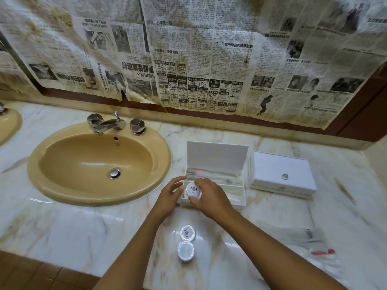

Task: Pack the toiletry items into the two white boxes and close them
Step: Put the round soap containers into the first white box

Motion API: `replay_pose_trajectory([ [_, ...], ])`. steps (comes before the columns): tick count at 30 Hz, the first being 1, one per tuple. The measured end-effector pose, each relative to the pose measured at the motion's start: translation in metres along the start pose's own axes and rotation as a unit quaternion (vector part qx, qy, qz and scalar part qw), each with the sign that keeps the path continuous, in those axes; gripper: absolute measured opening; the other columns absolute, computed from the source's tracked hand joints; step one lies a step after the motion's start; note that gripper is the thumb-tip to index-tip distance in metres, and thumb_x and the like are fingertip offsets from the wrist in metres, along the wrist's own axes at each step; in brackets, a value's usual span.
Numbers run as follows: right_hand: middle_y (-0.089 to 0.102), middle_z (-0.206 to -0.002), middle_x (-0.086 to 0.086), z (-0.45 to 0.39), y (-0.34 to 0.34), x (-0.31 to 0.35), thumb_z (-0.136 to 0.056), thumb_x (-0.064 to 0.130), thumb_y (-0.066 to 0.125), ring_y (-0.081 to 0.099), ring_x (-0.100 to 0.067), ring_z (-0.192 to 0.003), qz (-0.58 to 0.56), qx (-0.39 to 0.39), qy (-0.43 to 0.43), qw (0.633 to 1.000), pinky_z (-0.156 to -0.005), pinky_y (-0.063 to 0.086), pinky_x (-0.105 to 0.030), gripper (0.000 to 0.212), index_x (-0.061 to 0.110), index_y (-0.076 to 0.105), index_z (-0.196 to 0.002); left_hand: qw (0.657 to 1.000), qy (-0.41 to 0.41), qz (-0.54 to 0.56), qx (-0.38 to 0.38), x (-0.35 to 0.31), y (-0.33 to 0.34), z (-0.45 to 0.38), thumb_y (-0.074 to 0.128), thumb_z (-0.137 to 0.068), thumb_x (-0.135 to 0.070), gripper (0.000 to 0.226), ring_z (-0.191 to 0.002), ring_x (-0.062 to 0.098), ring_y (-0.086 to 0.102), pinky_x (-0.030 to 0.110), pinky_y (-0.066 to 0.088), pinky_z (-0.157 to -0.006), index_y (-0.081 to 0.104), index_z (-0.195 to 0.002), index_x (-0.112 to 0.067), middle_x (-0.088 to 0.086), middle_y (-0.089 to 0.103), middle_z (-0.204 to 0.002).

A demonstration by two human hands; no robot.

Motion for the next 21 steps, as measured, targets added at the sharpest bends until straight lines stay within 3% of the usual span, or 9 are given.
replay_pose_trajectory([
  [5, 0.064, -0.112, -0.003, -0.005, 0.0, -0.003, -0.085, 0.042, 0.062, 0.057, -0.024, -0.103, 0.039, 0.013, 0.039, 0.998, -0.077, 0.044, -0.031, 0.037, 0.019, 0.056, -0.113, 1.0, -0.001, -0.009, 0.001, -0.001, -0.001, 0.001, 0.049, -0.1, -0.021, 0.03, -0.118, 0.008, 0.057, 0.026, 0.052, -0.069, 0.058, -0.122, -0.039, -0.008, 0.062, -0.126],
  [11, 0.065, -0.111, -0.001, -0.008, 0.004, -0.004, -0.086, 0.053, 0.059, 0.058, -0.022, -0.105, 0.059, 0.012, 0.039, 0.997, -0.078, 0.044, -0.03, 0.042, 0.02, 0.06, -0.112, 1.0, 0.0, -0.01, 0.001, -0.002, -0.001, 0.001, 0.049, -0.1, -0.02, 0.03, -0.113, 0.012, 0.06, 0.023, 0.05, -0.067, 0.058, -0.121, -0.039, -0.008, 0.063, -0.124],
  [21, 0.067, -0.112, -0.002, -0.004, 0.01, -0.003, -0.089, 0.043, 0.057, 0.058, -0.023, -0.108, 0.026, 0.009, 0.028, 0.999, -0.085, 0.046, -0.032, 0.034, 0.019, 0.064, -0.112, 1.0, 0.0, -0.009, 0.002, 0.0, -0.001, 0.0, 0.051, -0.099, -0.023, 0.03, -0.107, 0.011, 0.063, 0.029, 0.053, -0.071, 0.059, -0.118, -0.044, -0.008, 0.064, -0.124],
])
Point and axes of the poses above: each hand's wrist, its own z-axis away from the middle knuckle, its own y-axis out of the palm, x = y × z, the point moved 3 cm from there along -z, towards the middle knuckle
